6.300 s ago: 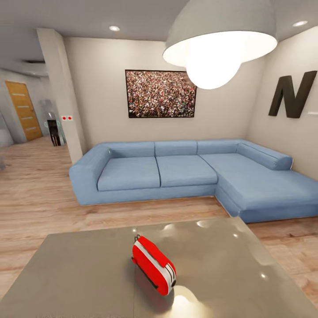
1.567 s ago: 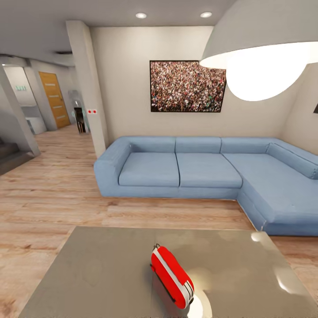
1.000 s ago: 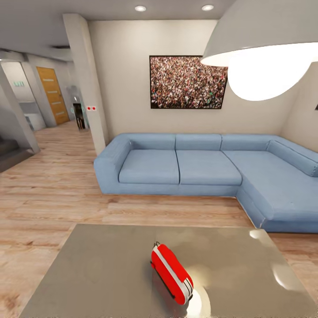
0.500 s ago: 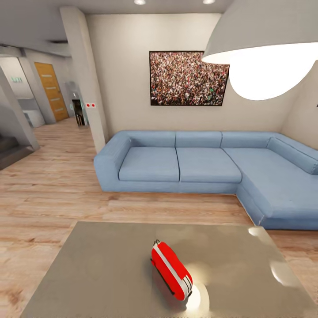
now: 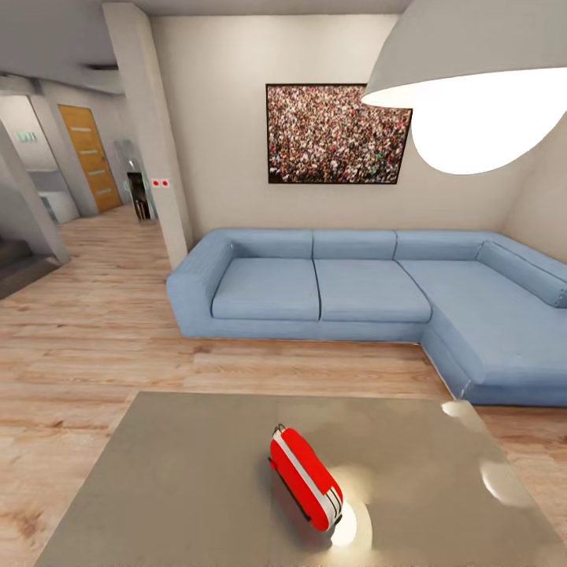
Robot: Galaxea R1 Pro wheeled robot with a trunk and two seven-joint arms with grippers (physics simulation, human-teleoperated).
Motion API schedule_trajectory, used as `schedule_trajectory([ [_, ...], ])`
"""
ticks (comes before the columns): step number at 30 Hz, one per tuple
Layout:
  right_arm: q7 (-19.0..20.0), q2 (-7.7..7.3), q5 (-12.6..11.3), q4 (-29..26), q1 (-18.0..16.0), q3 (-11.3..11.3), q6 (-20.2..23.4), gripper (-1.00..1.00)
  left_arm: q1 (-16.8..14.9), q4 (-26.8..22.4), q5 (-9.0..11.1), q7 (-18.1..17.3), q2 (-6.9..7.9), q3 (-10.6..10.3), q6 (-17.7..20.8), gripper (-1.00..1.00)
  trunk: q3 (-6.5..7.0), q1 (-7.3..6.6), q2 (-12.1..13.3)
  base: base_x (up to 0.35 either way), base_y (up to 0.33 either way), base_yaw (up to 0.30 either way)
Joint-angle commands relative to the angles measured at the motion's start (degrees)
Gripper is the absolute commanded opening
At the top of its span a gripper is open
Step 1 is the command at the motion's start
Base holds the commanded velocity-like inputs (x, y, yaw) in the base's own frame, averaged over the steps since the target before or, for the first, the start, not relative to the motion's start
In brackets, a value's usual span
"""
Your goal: Turn on the radio receiver that's on the table in the living room.
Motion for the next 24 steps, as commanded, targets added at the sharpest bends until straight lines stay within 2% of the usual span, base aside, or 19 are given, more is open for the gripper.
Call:
schedule_trajectory([
  [1,0.0,0.00,0.0,0.0,0.0,0.0,-0.1,1.00,0.0,0.0,0.0,0.0,0.00,0.0,0.0,1.00,-0.02,0.00,0.0,0.000,0.000,0.000],
  [24,0.1,-0.33,0.0,0.0,0.0,0.1,-0.9,1.00,0.0,0.0,0.0,0.0,0.00,0.0,-0.1,1.00,-1.92,0.00,0.0,0.000,0.000,0.000],
])
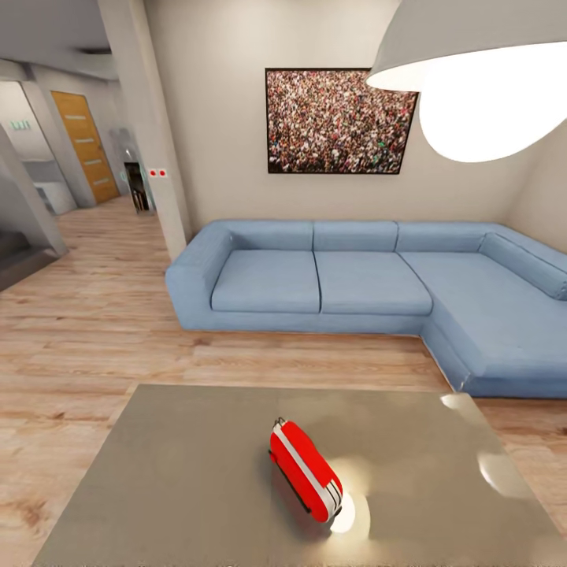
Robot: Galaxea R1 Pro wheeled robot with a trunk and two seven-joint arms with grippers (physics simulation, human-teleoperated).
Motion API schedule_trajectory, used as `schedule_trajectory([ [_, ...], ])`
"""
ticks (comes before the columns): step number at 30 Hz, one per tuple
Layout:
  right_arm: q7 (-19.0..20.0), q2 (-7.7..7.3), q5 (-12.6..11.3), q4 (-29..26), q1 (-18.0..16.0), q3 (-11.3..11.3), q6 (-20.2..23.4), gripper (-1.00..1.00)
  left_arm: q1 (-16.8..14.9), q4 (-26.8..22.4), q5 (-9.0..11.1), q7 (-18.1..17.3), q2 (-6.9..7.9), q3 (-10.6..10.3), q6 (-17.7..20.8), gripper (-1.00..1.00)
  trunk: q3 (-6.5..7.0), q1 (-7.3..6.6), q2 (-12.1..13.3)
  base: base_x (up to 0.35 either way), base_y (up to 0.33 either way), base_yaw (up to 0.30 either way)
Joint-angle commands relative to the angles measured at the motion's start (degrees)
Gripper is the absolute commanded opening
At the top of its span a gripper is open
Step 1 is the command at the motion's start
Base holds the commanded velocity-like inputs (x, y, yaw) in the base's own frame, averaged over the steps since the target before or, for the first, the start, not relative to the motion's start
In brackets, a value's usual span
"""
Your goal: Turn on the radio receiver that's on the table in the living room.
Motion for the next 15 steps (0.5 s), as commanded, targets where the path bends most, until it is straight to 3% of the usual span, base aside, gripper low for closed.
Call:
schedule_trajectory([
  [1,0.0,0.01,0.0,0.0,0.0,0.0,0.0,1.00,0.0,0.0,0.0,0.0,0.00,0.0,0.0,1.00,-0.10,0.00,0.0,0.000,0.000,0.000],
  [15,0.0,0.07,0.0,0.0,0.0,0.0,0.0,1.00,0.0,0.0,0.0,0.0,0.00,0.0,0.0,1.00,-1.39,0.00,0.0,0.000,0.000,0.000],
])
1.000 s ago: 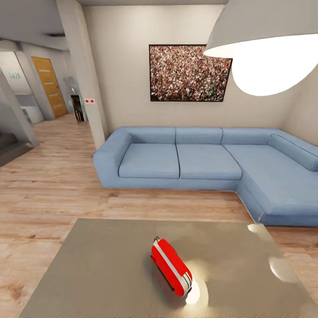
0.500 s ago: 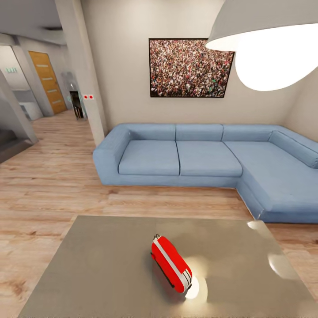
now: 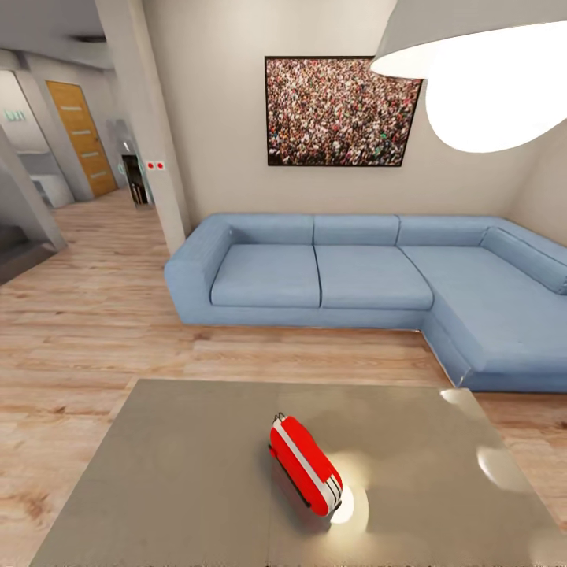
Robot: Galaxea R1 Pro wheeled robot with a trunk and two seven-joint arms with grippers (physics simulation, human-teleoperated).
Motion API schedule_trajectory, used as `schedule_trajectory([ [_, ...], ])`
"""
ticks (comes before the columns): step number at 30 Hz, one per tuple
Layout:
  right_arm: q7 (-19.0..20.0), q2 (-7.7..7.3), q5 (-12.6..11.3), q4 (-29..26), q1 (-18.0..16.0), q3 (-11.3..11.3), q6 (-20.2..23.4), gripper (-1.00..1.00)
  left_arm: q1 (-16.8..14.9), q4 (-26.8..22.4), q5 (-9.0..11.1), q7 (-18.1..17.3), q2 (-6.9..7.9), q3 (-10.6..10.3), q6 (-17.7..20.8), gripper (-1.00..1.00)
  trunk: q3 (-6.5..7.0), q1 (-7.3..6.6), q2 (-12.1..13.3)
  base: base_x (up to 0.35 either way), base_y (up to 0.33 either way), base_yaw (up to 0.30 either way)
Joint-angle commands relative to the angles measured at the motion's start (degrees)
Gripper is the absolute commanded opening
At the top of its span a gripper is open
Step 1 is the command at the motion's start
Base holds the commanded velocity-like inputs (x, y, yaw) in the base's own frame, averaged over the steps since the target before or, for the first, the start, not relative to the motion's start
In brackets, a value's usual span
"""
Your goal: Turn on the radio receiver that's on the table in the living room.
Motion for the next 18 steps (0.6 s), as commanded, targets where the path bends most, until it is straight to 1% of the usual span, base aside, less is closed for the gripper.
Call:
schedule_trajectory([
  [1,0.0,-0.02,0.0,0.0,0.0,0.0,0.0,1.00,0.0,0.0,0.0,0.0,0.00,0.0,0.0,1.00,-0.10,0.00,0.0,0.000,0.000,0.000],
  [18,0.0,-0.06,0.0,0.0,0.0,0.0,0.0,1.00,0.0,0.0,0.0,-0.1,0.00,0.0,0.0,1.00,-1.67,0.00,0.0,0.000,0.000,0.000],
])
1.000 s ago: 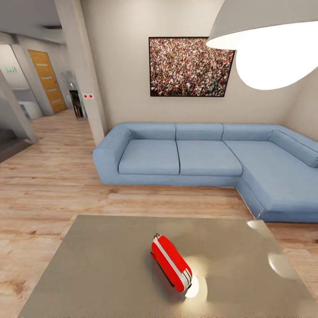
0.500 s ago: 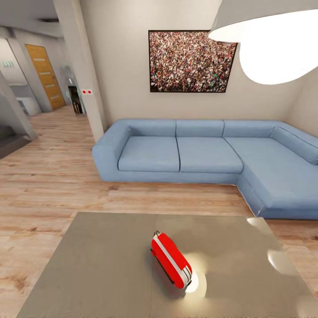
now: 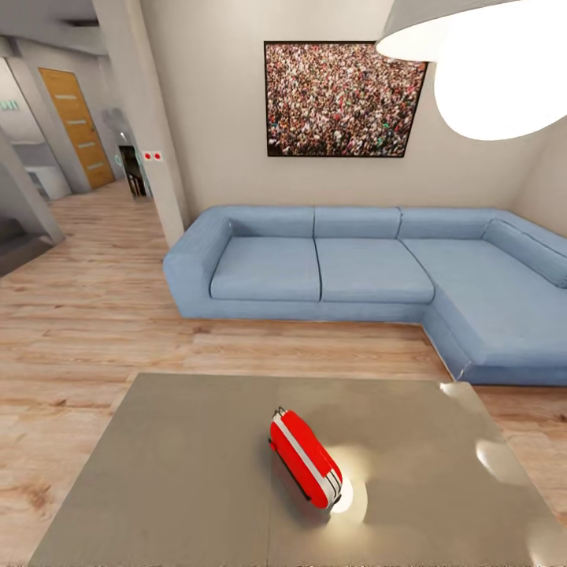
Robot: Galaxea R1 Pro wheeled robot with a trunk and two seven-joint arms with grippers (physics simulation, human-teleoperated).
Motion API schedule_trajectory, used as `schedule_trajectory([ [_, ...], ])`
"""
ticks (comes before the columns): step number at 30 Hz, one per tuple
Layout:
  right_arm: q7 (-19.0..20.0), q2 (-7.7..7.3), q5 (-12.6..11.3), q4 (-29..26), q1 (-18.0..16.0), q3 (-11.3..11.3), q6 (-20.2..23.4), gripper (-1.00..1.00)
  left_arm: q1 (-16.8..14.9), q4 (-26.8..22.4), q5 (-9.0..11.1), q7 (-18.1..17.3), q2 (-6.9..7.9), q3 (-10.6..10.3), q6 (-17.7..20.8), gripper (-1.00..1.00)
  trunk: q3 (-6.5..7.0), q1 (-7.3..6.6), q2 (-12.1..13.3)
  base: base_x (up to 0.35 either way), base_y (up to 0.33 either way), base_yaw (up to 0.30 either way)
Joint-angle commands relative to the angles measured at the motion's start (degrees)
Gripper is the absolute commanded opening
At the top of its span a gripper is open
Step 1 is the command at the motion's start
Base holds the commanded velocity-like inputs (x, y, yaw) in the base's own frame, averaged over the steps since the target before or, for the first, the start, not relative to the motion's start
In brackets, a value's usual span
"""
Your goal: Turn on the radio receiver that's on the table in the living room.
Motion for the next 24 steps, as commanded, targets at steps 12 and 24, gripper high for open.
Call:
schedule_trajectory([
  [12,0.0,-0.03,0.0,0.0,0.0,0.0,0.0,1.00,0.0,0.0,0.0,0.0,0.00,0.0,0.0,1.00,-1.12,0.00,0.0,0.000,0.000,0.000],
  [24,0.0,-0.03,0.0,0.0,0.0,0.0,0.0,1.00,0.0,0.0,0.0,0.0,0.00,0.0,0.0,1.00,-2.23,0.00,0.0,0.000,0.000,0.000],
])
